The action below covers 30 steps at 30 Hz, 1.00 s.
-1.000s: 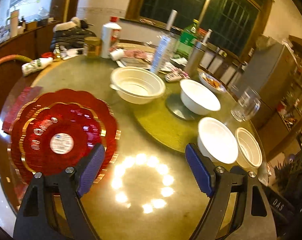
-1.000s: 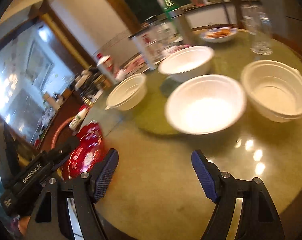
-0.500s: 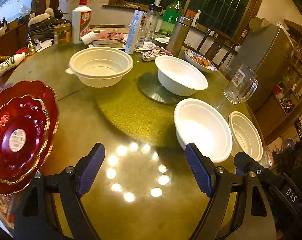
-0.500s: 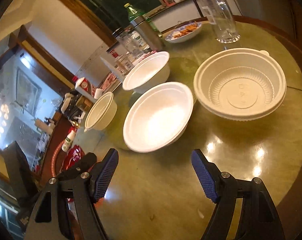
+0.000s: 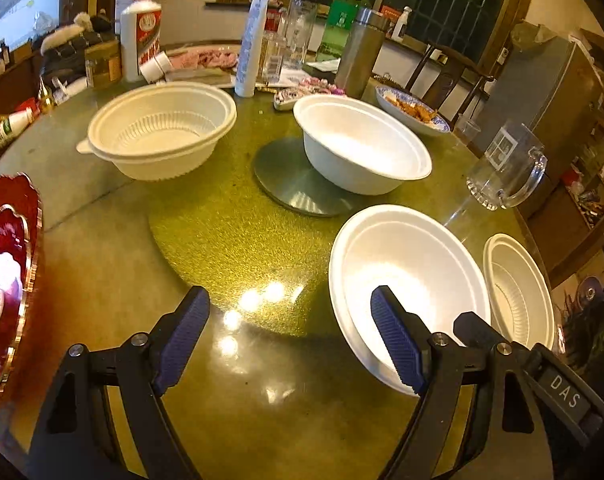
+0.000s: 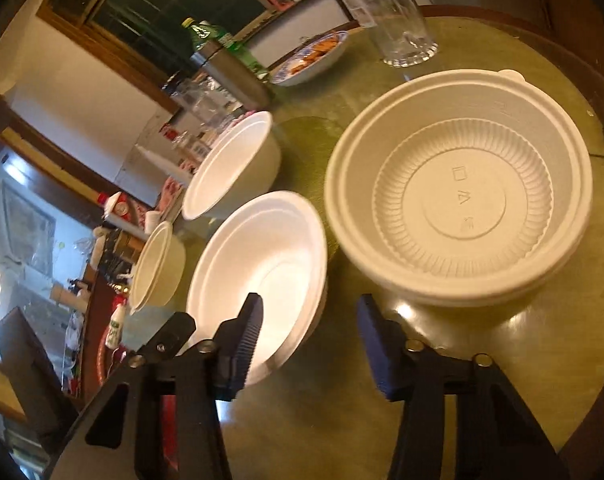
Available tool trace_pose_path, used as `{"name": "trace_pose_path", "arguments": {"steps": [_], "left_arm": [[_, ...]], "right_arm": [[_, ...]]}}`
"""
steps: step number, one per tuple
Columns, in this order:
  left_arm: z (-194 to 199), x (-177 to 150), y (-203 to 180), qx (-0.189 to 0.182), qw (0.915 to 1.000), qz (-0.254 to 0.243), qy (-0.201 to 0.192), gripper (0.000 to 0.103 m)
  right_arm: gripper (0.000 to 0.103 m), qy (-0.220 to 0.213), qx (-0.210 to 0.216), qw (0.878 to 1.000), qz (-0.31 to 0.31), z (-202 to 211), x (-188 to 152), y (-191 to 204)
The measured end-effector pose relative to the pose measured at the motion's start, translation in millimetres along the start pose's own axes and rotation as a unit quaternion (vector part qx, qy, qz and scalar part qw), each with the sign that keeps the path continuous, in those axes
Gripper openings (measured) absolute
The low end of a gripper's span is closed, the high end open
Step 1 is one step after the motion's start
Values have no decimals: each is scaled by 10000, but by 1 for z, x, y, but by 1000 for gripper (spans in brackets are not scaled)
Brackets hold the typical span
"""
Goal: Organize plates and bowls
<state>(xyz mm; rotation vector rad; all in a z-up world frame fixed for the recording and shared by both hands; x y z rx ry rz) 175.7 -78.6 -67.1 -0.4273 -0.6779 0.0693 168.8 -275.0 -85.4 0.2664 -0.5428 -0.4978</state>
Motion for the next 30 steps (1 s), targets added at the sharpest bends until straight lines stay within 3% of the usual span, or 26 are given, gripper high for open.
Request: {"name": "trace_pose_path", "arguments": {"steps": [2, 3, 4, 7, 8, 21, 30], "left_arm": [[-4, 0, 2, 119, 9999, -42, -37, 74], [-6, -1, 0, 51, 9999, -116, -6, 58], [-8, -3, -5, -67, 9996, -253, 69, 41], [-8, -9, -18, -22, 9979, -640, 49, 16], [-7, -11, -21, -22, 9973, -730, 46, 14], [4, -7, -18, -267, 9970, -700, -193, 12], [6, -5, -18, -194, 9963, -773, -311, 12]], "right_arm": [[35, -4, -24, 10000, -7, -6, 1, -1], [23, 0, -23, 10000, 3, -9, 2, -1], [19, -2, 43, 10000, 32, -10, 1, 1], [10, -239, 20, 9992, 315, -5, -2, 12], [9, -323, -4, 9986, 415, -4, -3, 16], [8, -766, 40, 9945, 711, 5, -8, 25], [9, -877, 35, 9928, 810, 9, -7, 27]]}}
Point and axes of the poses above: each gripper's, at about its wrist camera, not at the fingertips, and z roughly against the way its jaws point, y to its left, x to its top, the point moved 4 cm from there along -z, roughly the way its jaws point, and after that the axes turned 14 degrees about -x, right-handed, at the moved point
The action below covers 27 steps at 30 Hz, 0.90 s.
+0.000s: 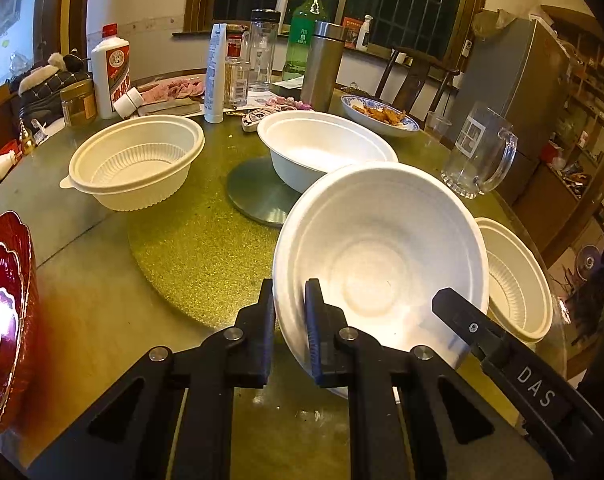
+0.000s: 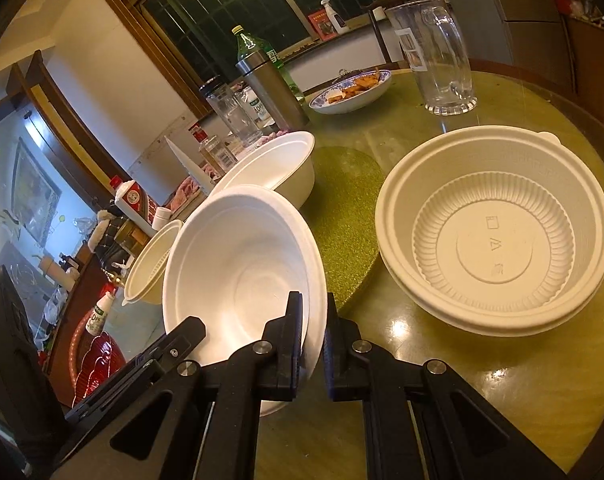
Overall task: Organize plates and bowls
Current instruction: 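Lift the white foam bowl and hold it above the table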
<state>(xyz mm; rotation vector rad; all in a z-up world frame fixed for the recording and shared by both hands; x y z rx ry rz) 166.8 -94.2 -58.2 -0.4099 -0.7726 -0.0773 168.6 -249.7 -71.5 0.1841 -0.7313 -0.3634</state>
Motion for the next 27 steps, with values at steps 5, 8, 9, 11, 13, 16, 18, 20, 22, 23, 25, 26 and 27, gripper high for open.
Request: {"name": "trace_pose_path", "arguments": {"steps": [5, 8, 9, 11, 13, 16, 18, 20, 22, 23, 25, 26, 27], "left_arm": [[1, 0, 0, 36, 10000, -26, -12, 12], [0, 0, 0, 48, 10000, -29, -13, 12], [0, 0, -1, 56, 10000, -32, -14, 12], [0, 0, 0, 63, 10000, -36, -15, 12], [1, 0, 0, 70, 10000, -34, -20, 12], [1, 0, 1, 86, 10000, -42, -22, 12], [1, -1, 0, 93, 9999, -48, -22, 12], [1, -1, 1, 89, 9999, -42, -23, 12], [1, -1, 0, 99, 9999, -53, -29, 12], [1, -1, 1, 99, 9999, -53, -24, 12], [1, -1, 1, 103, 9999, -51, -30, 12], [1, -1, 1, 105, 9999, -52, -30, 12], [1, -1, 1, 107, 9999, -55, -30, 12]], "right_arm": [[9, -15, -8, 10000, 29, 0, 0, 1], [9, -5, -6, 10000, 33, 0, -1, 1], [9, -7, -10, 10000, 37, 0, -1, 1], [9, -14, -13, 10000, 50, 0, -1, 1], [9, -13, -11, 10000, 52, 0, -1, 1], [9, -10, -17, 10000, 58, 0, -1, 1], [9, -8, -13, 10000, 56, 0, -1, 1], [9, -9, -15, 10000, 61, 0, -1, 1], [9, -7, -10, 10000, 60, 0, -1, 1], [9, -9, -14, 10000, 67, 0, -1, 2], [9, -7, -14, 10000, 77, -1, -2, 2], [9, 0, -10, 10000, 74, -1, -2, 2], [9, 3, -11, 10000, 75, -1, -2, 2]]}}
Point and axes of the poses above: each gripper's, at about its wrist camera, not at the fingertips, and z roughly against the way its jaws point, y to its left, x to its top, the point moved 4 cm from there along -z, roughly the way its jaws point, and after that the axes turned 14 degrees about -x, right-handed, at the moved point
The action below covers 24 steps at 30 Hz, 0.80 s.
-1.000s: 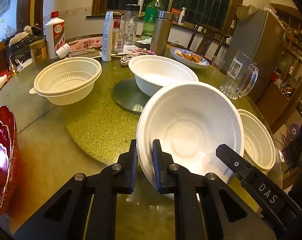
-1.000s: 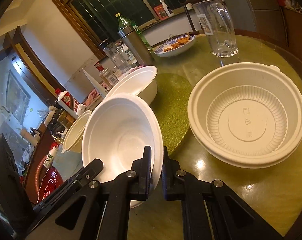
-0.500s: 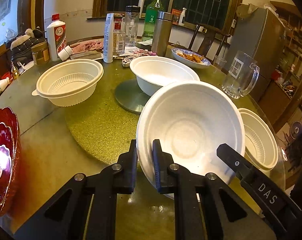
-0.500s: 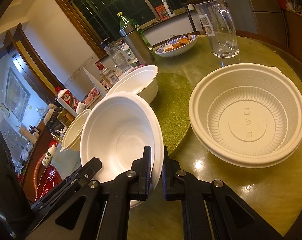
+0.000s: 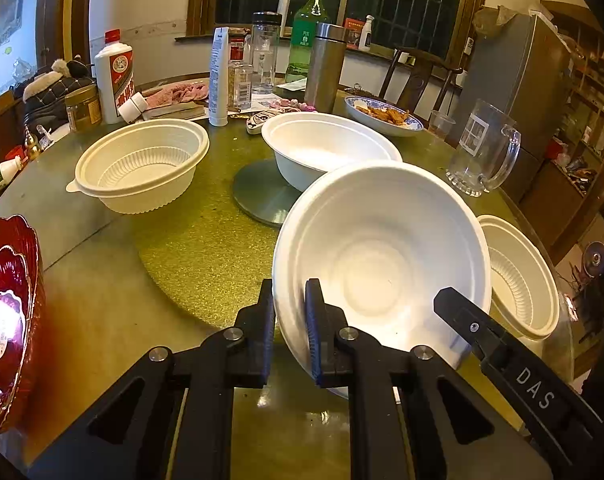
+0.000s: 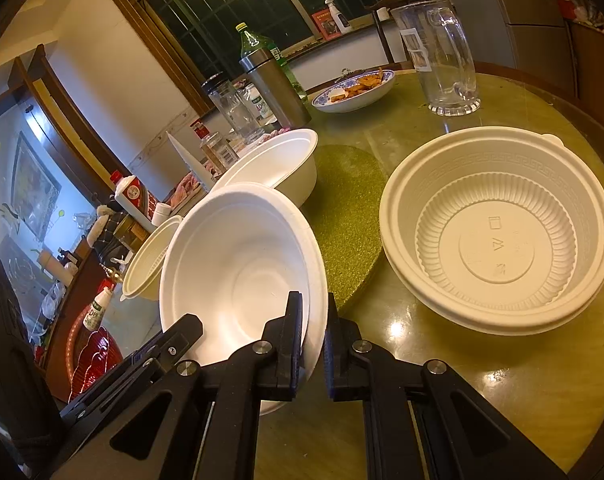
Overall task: Organize plates and bowls
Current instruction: 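Lift the white foam bowl and hold it above the table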
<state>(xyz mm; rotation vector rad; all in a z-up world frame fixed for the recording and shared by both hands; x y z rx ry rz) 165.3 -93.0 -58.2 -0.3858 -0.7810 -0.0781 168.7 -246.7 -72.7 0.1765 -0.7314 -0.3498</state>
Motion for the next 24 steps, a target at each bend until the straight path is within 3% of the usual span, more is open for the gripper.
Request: {"name": "trace_pose_path", "arguments": {"steps": [14, 24], "left_arm": [[2, 1, -3, 246, 9996, -138, -43, 13], [26, 3, -1, 557, 9981, -241, -140, 13]], "right_arm": [[9, 17, 60, 10000, -2, 0, 1, 0], [9, 87, 287, 9995, 62, 7, 2, 9]]}}
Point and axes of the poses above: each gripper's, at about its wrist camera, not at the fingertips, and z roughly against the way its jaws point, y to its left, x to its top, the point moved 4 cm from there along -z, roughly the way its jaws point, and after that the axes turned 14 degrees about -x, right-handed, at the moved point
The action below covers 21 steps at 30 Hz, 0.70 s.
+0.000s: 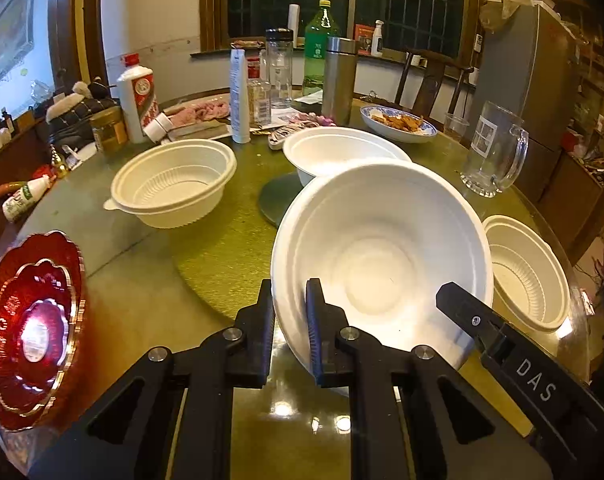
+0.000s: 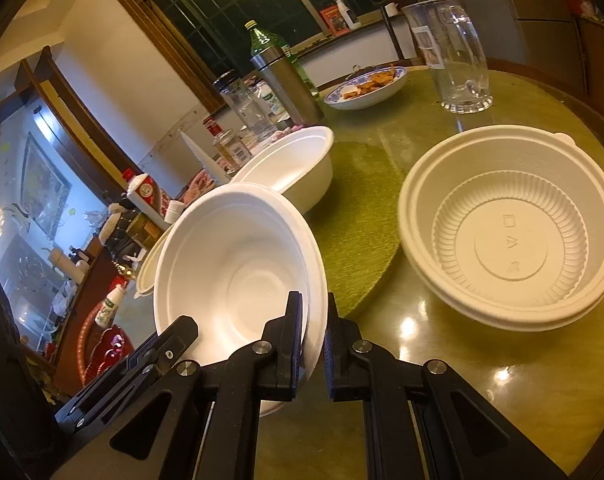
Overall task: Organize plates and bowls
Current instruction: 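Lift the white foam bowl and hold it above the table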
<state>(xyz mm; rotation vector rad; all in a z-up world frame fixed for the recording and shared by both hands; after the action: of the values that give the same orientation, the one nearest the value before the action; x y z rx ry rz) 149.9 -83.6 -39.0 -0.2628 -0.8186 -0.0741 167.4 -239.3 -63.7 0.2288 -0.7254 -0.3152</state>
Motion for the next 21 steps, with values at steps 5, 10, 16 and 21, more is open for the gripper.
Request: {"name": "trace_pose_path", "arguments": {"steps": [5, 10, 16, 21], "left_arm": [[15, -1, 5, 88, 9999, -9, -73, 13], [29, -7, 13, 139, 9998, 45, -111, 13], [49, -9, 26, 212, 9995, 137, -205, 13], [63, -11, 40, 277, 9989, 232, -283, 13]], "right_arm": [[9, 29, 116, 9999, 64, 9, -5, 11], [9, 31, 173, 9997, 155, 19, -12, 23], [9, -14, 247, 9991, 333, 31, -19, 42], [9, -28, 309, 9984, 481, 39, -25, 60]]}}
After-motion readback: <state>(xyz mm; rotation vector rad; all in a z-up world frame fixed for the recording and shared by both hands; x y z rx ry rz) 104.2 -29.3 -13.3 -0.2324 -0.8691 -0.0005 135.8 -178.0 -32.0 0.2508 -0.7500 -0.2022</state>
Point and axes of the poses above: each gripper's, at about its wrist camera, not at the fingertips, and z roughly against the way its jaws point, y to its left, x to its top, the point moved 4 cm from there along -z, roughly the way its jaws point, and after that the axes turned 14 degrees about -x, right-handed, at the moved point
